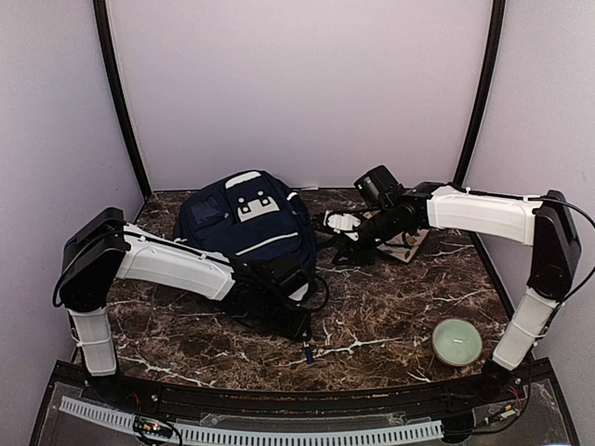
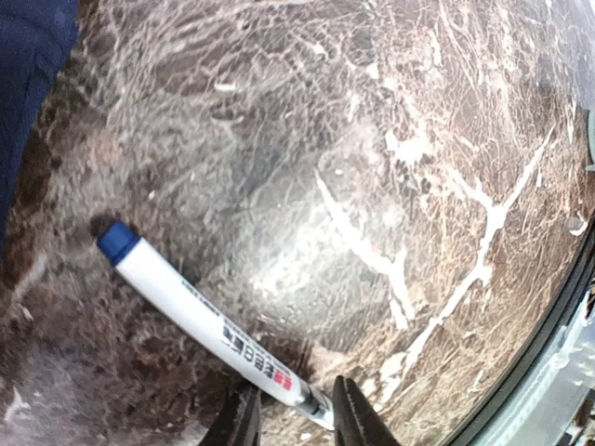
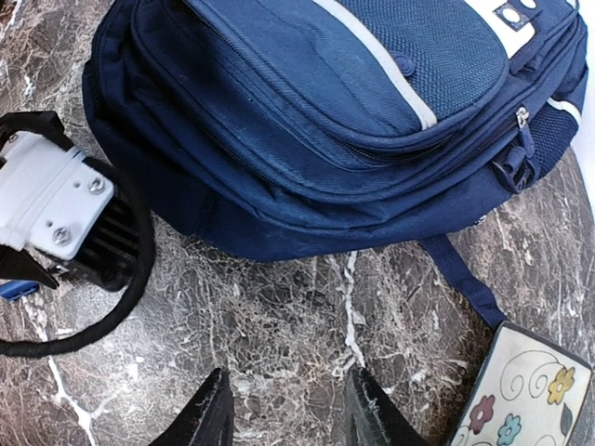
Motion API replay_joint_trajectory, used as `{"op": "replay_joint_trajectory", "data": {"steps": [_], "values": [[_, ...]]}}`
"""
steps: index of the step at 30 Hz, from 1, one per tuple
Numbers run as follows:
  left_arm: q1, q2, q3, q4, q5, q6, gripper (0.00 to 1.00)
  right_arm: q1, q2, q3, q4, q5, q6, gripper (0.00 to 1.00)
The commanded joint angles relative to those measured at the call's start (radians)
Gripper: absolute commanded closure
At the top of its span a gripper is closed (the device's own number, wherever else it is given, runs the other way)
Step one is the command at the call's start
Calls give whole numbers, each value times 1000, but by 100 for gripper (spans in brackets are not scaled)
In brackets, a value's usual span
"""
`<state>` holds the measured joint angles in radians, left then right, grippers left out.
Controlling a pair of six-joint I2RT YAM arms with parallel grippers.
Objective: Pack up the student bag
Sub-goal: Move the pen to the center of the board.
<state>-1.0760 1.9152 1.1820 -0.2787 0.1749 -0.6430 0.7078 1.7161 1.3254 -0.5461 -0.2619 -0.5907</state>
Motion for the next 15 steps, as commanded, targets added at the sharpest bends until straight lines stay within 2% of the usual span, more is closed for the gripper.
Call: {"op": "replay_joint_trajectory", "data": {"steps": [1, 4, 10, 11, 12, 13, 15], "values": [[2, -43, 26, -66, 24, 172, 66, -10, -28, 11, -7, 37, -8, 58], [2, -149, 30, -119, 36, 268, 63, -10, -26, 31, -27, 49, -7, 57], [39, -322, 122, -310, -108, 474, 62, -11, -23, 105, -86, 9, -6, 52], [58, -334, 133, -330, -132, 506, 62, -11, -23, 107, -83, -2, -5, 40], [84, -341, 141, -345, -149, 536, 62, -11, -26, 100, -65, 0, -1, 7], [110, -342, 151, -359, -159, 568, 62, -11, -35, 80, -23, 17, 11, 1], [169, -334, 173, -376, -185, 627, 60, -11, -55, 38, 74, 76, 29, 0]]}}
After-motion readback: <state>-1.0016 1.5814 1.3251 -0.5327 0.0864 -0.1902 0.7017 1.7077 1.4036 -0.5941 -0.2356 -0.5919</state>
